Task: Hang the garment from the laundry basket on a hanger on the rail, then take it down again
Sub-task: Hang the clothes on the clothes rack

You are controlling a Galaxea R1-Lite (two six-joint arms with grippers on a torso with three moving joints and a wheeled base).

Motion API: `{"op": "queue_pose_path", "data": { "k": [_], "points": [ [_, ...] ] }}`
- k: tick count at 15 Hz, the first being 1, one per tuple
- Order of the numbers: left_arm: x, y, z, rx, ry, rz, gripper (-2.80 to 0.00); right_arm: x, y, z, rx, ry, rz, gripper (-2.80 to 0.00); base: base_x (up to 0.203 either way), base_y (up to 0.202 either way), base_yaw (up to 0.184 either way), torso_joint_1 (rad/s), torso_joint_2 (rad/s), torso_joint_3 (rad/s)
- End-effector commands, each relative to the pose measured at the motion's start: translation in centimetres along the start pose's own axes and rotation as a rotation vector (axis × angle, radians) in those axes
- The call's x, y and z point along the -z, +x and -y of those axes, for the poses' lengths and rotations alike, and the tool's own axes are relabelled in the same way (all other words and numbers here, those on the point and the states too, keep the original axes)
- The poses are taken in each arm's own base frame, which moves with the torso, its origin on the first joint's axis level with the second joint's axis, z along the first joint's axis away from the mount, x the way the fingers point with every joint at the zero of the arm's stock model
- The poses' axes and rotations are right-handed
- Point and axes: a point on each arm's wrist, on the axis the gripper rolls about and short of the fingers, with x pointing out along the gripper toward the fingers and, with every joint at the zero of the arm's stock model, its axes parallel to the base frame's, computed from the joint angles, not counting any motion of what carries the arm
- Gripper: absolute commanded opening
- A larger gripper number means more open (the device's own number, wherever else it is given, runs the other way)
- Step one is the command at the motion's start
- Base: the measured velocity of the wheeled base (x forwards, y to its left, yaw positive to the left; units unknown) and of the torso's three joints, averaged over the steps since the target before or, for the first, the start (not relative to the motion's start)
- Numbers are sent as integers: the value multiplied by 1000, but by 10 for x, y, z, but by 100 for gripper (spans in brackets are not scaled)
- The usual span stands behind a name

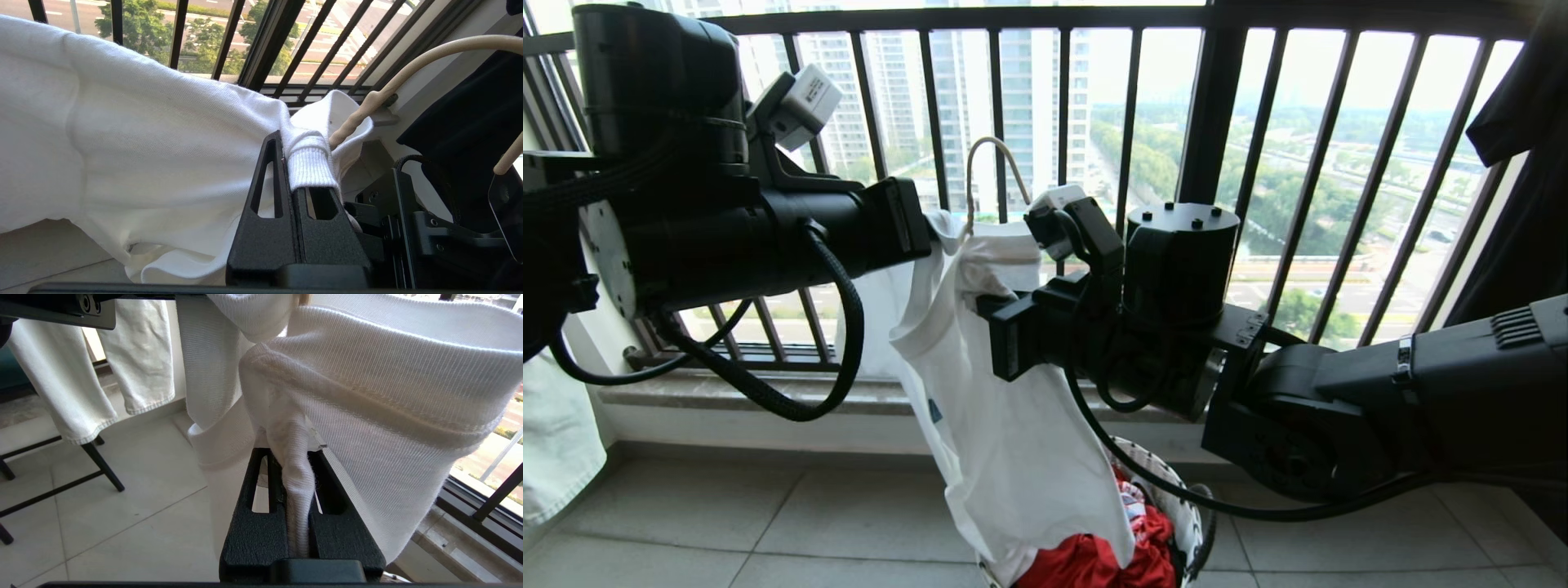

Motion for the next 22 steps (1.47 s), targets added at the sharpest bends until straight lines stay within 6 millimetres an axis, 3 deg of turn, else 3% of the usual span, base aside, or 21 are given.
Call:
{"op": "queue_pose_path", "data": {
  "k": [1, 13, 14, 22],
  "points": [
    [-5, -4, 1, 15, 2, 108, -280, 4, 4, 0, -1, -1, 5, -280, 0, 0, 0, 0, 0, 0],
    [-4, -5, 1, 15, 7, 137, -280, -4, 4, 0, 5, 30, 75, -280, 0, 0, 0, 0, 0, 0],
    [-4, -5, 1, 16, 7, 137, 0, -4, 4, 0, 5, 31, 75, -280, 0, 0, 0, 0, 0, 0],
    [-14, -23, 7, 12, 6, 106, 0, -8, 5, 2, 20, 33, 90, -280, 0, 0, 0, 0, 0, 0]
  ]
}}
